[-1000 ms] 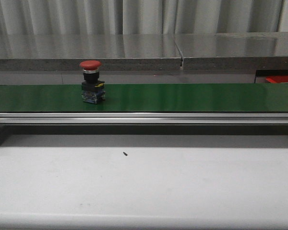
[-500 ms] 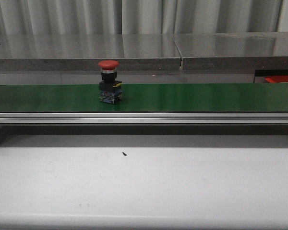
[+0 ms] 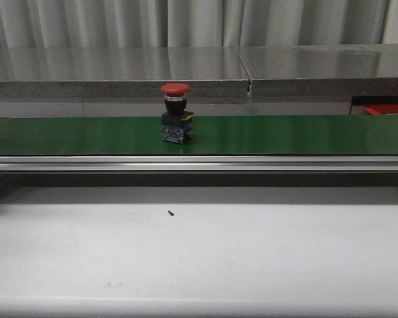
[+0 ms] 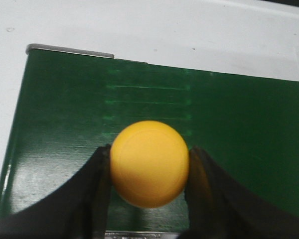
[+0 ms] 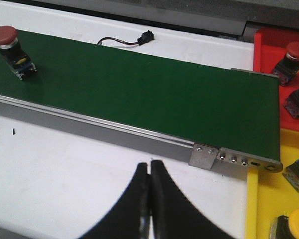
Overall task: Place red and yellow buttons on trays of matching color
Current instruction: 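Set the yellow-capped button on the belt start and release it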
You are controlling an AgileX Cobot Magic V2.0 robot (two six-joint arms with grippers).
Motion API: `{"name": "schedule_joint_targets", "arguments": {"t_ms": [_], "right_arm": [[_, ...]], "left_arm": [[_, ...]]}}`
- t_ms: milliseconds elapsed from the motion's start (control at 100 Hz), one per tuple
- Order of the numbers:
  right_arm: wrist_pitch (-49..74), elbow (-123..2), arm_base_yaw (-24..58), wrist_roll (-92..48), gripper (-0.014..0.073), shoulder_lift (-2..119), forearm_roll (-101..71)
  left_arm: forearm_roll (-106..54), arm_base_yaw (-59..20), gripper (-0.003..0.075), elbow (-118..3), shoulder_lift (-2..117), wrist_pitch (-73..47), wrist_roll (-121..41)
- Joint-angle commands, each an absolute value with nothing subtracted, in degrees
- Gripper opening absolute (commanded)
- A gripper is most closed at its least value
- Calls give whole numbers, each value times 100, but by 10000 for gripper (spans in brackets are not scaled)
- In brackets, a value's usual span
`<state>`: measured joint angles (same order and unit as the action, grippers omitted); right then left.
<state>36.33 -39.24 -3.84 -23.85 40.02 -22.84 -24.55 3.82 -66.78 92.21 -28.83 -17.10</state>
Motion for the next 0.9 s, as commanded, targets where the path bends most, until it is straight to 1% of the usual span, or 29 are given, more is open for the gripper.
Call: {"name": "schedule_joint_targets", "arguments": {"t_ms": [0,280,320,360,410,440,460,470,480,490,500,510,530,540,550,560,570,580,600,610,630,650,670,790,890], "right_arm": [[3296,-4083,-366,-2464,-69,3982,-2357],[3296,-4083,-366,-2464,-69,3982,-2357],[3296,-4083,-366,-2464,-69,3982,-2357],[3296,-4083,-366,-2464,-69,3982,-2357],[3296,-4083,-366,-2464,-69,3982,-2357],[3296,-4083,-366,-2464,-69,3982,-2357],[3296,-4083,-366,-2464,-69,3982,-2357],[3296,-4083,-366,-2464,-69,3982,-2357],[3296,-4083,-366,-2464,-69,3982,-2357],[3296,-4083,-366,-2464,-69,3982,-2357],[3296,-4083,-366,-2464,-69,3982,-2357],[3296,-4083,-366,-2464,-69,3982,-2357],[3296,-4083,-366,-2464,-69,3982,-2357],[3296,-4083,-366,-2464,-69,3982,-2357],[3296,-4083,-366,-2464,-69,3982,-2357],[3296,-4083,-366,-2464,-69,3982,-2357],[3296,-4083,-366,-2464,-69,3982,-2357],[3296,-4083,-366,-2464,-69,3982,-2357],[3296,-4083,-366,-2464,-69,3982,-2357],[3296,-4083,-366,-2464,-69,3982,-2357],[3296,-4083,-366,-2464,-69,3982,-2357],[3296,-4083,-366,-2464,-69,3982,-2357],[3296,-4083,-366,-2464,-69,3982,-2357],[3296,-4083,-366,-2464,-69,3982,-2357],[3296,-4083,-366,-2464,-69,3982,-2357]], "left_arm": [[-2609,348,-19,-6715,9042,-2129,-1737],[-2633,348,-14,-6706,9464,-2008,-1737],[-2633,348,0,-6706,9480,-2007,-1737],[-2633,348,36,-6706,9489,-2020,-1749],[-2633,348,109,-6706,9489,-2020,-1750],[-2637,348,181,-6706,9489,-2020,-1750],[-2646,348,214,-6706,9489,-2020,-1750],[-2646,348,250,-6706,9489,-2020,-1750],[-2646,348,269,-6706,9489,-2020,-1750],[-2646,348,309,-6706,9489,-2020,-1750],[-2646,348,329,-6706,9489,-2020,-1750],[-2646,348,371,-6706,9489,-2020,-1750],[-2660,348,414,-6717,9479,-2020,-1750],[-2660,348,456,-6717,9479,-2020,-1750],[-2660,348,477,-6717,9468,-2020,-1750],[-2660,348,518,-6717,9467,-2020,-1750],[-2660,348,538,-6717,9467,-2020,-1750],[-2670,348,575,-6717,9447,-2005,-1750],[-2671,348,610,-6717,9439,-2008,-1750],[-2671,348,643,-6733,9437,-2000,-1750],[-2671,348,683,-6748,9426,-2000,-1750],[-2671,348,715,-6753,9412,-2015,-1750],[-2671,348,724,-6785,9401,-2025,-1750],[-2671,345,650,-6922,9192,-2102,-1750],[-2678,290,620,-6936,8839,-2100,-1821]]}}
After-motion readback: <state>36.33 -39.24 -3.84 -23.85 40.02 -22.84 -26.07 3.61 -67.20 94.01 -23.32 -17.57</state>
